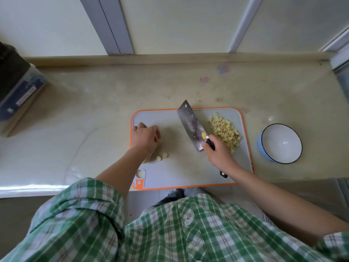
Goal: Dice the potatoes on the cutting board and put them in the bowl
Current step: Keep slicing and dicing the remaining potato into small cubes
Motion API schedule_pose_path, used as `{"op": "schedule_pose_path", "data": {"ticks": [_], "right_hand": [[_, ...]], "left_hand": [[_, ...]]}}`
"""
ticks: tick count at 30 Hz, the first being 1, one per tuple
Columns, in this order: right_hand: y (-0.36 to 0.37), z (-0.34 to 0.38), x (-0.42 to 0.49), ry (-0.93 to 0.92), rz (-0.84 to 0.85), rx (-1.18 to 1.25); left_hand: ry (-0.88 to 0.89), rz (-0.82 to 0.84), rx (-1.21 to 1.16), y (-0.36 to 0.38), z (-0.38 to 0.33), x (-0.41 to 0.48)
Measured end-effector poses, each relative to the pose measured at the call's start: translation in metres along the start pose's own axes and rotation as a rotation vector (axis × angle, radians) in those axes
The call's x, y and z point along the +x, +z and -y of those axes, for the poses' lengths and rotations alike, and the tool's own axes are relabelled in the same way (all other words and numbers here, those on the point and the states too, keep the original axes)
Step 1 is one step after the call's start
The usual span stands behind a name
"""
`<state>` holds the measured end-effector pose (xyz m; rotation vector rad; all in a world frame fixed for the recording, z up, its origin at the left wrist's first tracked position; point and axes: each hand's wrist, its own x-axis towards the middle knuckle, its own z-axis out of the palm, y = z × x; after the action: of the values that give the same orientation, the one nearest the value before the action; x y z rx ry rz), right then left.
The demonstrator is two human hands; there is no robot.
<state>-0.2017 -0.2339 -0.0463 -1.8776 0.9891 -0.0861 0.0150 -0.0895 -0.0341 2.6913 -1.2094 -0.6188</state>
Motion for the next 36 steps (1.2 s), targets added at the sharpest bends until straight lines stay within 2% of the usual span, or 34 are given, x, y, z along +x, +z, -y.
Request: {"op": "schedule_pose_path", "data": {"ticks": [6,10,13,16,23,29,36], "right_hand": [[-0.003,0.002,-0.002,0.004,0.017,0.017],[-0.002,0.004,-0.003,0.005,0.001,0.006],[0.004,0.014,-0.003,-0.029,0.030,0.030],[0.012,0.019,-0.003,-0.092,0.085,-0.006],[0.031,0.032,-0.016,-0.090,0.100,-0.064],[0.036,0.029,-0.028,-0.146,0.074,-0.135],[0.040,0.031,-0.053,-0.171,0.140,-0.160]], "left_hand": [[0.007,-0.073,0.153,0.002,0.000,-0.001],[-0.026,-0.195,0.087,-0.003,0.008,-0.022],[-0.093,-0.139,0.060,0.003,0.017,-0.050],[-0.163,-0.089,-0.097,0.009,0.020,-0.066],[-0.434,-0.323,-0.563,0.009,0.029,-0.082],[-0.567,-0.413,-0.749,0.024,0.026,-0.103],[-0.700,-0.428,-0.861,0.035,0.014,-0.135]]}}
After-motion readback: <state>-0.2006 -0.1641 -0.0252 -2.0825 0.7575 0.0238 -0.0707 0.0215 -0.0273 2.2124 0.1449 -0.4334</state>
